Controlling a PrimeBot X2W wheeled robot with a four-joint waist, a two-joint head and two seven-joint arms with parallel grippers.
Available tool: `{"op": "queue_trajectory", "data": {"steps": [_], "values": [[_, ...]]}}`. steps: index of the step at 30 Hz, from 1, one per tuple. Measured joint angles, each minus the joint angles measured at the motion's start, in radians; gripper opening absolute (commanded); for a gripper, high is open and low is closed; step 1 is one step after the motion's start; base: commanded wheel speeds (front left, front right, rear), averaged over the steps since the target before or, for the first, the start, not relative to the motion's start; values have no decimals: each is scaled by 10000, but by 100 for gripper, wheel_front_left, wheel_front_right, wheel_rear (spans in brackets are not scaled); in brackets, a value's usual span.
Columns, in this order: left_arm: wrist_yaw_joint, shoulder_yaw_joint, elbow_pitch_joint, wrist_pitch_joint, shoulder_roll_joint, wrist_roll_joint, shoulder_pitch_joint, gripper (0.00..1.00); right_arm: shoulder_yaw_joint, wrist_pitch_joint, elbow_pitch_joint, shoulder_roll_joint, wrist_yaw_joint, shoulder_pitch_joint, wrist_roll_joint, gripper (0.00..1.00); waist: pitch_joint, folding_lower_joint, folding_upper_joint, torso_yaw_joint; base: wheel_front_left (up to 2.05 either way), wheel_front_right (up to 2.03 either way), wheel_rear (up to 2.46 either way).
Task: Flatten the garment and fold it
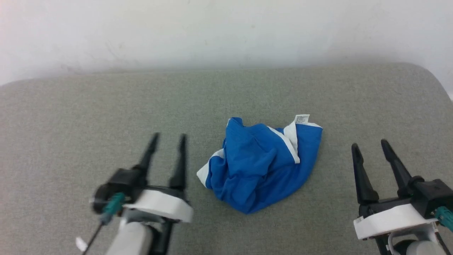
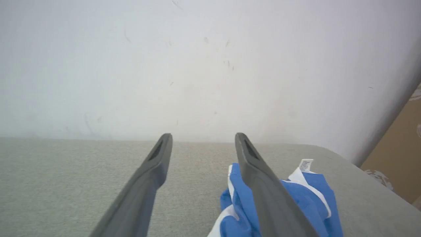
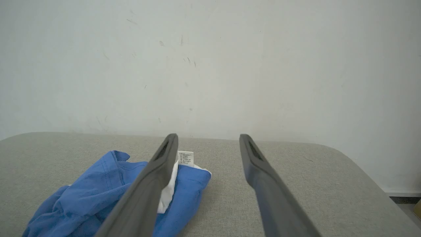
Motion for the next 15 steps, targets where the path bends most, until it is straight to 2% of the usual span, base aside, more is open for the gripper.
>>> {"op": "queue_trajectory", "data": {"steps": [5, 11, 15], "values": [[487, 853, -142, -8, 652, 67, 483, 100, -10, 566, 224, -4, 0, 259, 125, 100, -198, -1, 0, 75, 0, 0, 0], [566, 1258, -291, 130, 1147, -46, 1002, 100, 190, 1214, 339, -2, 0, 377, 130, 100, -226, 0, 0, 146, 0, 0, 0], [566, 1235, -458, 263, 1243, -61, 1075, 100, 215, 2134, 690, -2, 0, 336, 96, 100, -186, 0, 0, 301, 0, 0, 0]]}}
